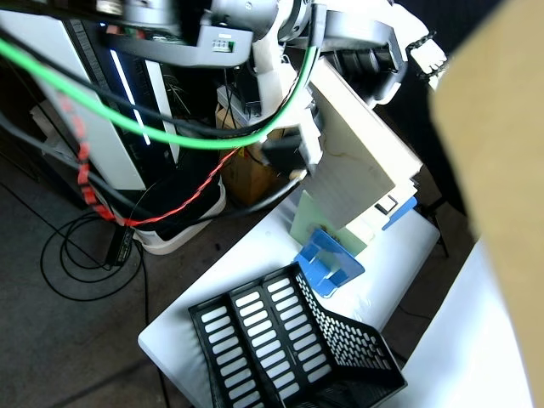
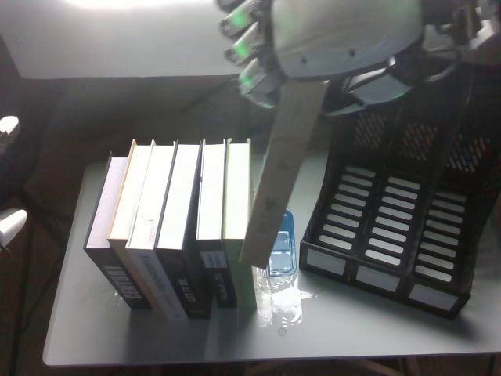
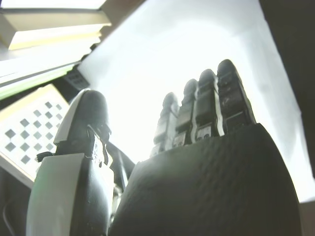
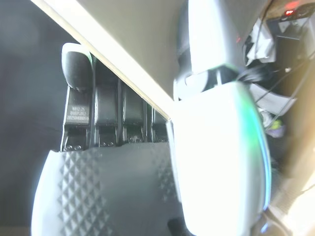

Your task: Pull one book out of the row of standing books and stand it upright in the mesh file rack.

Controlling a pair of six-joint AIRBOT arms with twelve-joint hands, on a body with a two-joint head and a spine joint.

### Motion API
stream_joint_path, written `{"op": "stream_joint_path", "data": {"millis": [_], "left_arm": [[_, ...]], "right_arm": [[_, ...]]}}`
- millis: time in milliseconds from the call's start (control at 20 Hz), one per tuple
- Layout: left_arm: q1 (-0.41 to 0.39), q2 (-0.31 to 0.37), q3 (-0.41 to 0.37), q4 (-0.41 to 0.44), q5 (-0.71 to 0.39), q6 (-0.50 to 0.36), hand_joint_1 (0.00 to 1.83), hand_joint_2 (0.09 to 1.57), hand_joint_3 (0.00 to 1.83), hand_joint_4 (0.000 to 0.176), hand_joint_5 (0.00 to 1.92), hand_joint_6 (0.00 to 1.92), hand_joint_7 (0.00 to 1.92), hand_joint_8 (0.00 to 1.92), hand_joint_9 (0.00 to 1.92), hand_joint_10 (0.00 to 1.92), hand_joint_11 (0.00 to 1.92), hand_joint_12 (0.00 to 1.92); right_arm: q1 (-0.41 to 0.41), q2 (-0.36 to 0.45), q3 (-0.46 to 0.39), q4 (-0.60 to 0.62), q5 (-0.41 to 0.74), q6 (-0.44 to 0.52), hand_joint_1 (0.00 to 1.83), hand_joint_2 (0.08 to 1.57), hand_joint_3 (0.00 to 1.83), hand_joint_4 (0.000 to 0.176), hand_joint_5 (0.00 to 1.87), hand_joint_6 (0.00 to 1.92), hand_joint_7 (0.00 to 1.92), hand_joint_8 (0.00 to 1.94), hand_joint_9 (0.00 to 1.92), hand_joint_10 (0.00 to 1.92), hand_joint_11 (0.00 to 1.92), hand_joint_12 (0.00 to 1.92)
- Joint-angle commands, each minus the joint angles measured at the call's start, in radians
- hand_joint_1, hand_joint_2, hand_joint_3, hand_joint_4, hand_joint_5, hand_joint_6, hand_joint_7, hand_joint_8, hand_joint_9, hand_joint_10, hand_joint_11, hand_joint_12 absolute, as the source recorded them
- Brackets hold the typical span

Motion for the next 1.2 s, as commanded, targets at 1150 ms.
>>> {"op": "stream_joint_path", "data": {"millis": [1150], "left_arm": [[-0.005, -0.017, 0.01, -0.001, -0.085, -0.013, 0.59, 1.36, 0.0, 0.085, 0.0, 0.0, 0.0, 0.0, 0.0, 0.0, 0.0, 0.0]], "right_arm": [[-0.074, -0.044, 0.139, -0.895, -0.184, 0.683, 1.34, 1.21, 0.0, 0.0, 0.79, 1.2, 0.8, 1.34, 0.72, 1.5, 0.56, 1.71]]}}
